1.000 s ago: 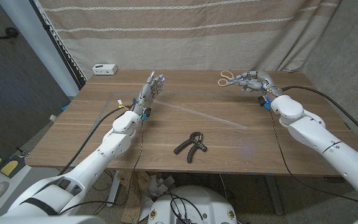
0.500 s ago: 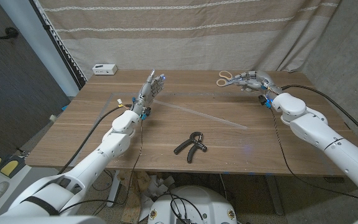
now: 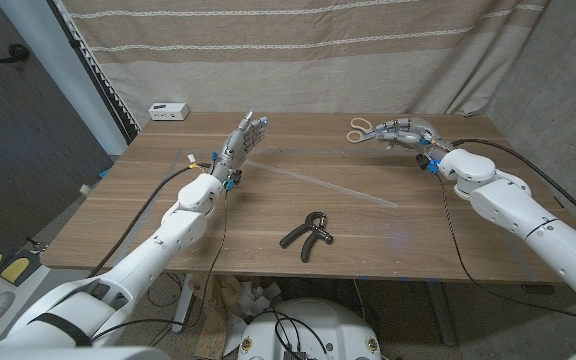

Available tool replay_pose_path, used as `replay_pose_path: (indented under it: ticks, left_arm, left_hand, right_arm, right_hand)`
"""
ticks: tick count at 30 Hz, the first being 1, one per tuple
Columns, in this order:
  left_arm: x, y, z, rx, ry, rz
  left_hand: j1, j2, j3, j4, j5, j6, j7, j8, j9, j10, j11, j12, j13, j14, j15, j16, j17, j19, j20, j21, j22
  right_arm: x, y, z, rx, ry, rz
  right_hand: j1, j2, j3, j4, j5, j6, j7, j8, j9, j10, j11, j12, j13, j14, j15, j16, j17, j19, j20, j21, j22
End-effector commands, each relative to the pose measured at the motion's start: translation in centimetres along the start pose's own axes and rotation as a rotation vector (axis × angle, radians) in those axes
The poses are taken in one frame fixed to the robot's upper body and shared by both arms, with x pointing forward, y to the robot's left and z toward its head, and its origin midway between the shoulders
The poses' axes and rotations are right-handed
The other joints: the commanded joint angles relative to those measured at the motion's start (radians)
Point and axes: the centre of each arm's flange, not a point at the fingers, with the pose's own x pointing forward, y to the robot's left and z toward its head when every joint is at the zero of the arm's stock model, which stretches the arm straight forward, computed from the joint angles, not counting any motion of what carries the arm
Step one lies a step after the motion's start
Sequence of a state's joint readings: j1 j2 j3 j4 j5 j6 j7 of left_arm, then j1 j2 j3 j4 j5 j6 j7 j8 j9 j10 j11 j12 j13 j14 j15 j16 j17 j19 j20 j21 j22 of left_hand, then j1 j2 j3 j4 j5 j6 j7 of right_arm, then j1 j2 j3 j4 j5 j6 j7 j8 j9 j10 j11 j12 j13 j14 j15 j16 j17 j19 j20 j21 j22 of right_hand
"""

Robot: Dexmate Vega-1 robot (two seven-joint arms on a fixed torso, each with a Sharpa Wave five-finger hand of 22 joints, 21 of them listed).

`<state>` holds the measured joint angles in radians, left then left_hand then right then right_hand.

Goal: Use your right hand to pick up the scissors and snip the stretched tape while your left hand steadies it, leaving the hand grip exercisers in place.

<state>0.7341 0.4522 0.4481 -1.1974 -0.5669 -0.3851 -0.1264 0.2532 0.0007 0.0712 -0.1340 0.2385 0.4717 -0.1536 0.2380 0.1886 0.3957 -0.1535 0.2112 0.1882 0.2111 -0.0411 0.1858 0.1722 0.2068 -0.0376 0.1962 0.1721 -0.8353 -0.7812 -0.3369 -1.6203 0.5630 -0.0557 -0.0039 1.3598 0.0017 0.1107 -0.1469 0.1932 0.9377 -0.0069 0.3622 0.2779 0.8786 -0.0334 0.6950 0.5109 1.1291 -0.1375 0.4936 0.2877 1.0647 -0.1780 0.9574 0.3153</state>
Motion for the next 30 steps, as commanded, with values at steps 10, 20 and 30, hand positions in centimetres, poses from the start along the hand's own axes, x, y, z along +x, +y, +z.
replay_pose_path:
  ticks: [10,20,30]
  left_arm:
    - [0.3,-0.3,2.3,0.017,-0.055,-0.044]
    - [-0.2,0.1,4.5,0.081,-0.072,-0.048]
    - [0.0,0.3,6.1,0.151,-0.075,-0.074]
  left_hand:
    - [0.030,-0.001,0.008,-0.017,0.009,0.019,0.007,0.005,0.005,0.009,0.002,0.001,0.005,0.001,-0.095,-0.003,0.001,0.003,-0.047,-0.003,0.003]
    - [0.043,-0.001,0.012,-0.021,0.008,0.021,0.011,0.003,0.005,0.013,0.006,0.002,0.006,0.003,-0.094,-0.002,0.001,0.004,-0.045,-0.003,0.003]
    - [0.041,-0.004,0.011,-0.018,0.005,0.038,0.017,0.006,0.006,0.015,0.013,0.002,0.006,0.004,-0.092,-0.001,0.002,0.004,-0.045,-0.003,0.004]
  right_arm:
    - [-0.4,0.9,0.0,0.125,0.077,0.100]
    - [-0.4,1.6,0.7,0.155,0.090,0.166]
    - [-0.7,1.7,1.3,0.152,0.127,0.204]
  right_hand:
    - [0.173,0.146,0.003,-0.007,-0.005,0.009,0.018,-0.019,-0.016,0.005,0.017,0.004,-0.004,0.106,-0.097,-0.001,-0.013,0.014,-0.049,0.030,-0.011]
    - [0.174,0.149,0.005,-0.004,-0.008,0.000,0.018,-0.032,-0.021,0.001,0.017,0.005,-0.002,0.111,-0.097,-0.005,-0.021,0.011,-0.049,0.038,-0.019]
    - [0.177,0.146,0.005,-0.006,-0.010,0.016,0.020,-0.033,-0.027,0.010,0.022,0.007,-0.005,0.112,-0.097,-0.009,-0.027,0.008,-0.050,0.044,-0.026]
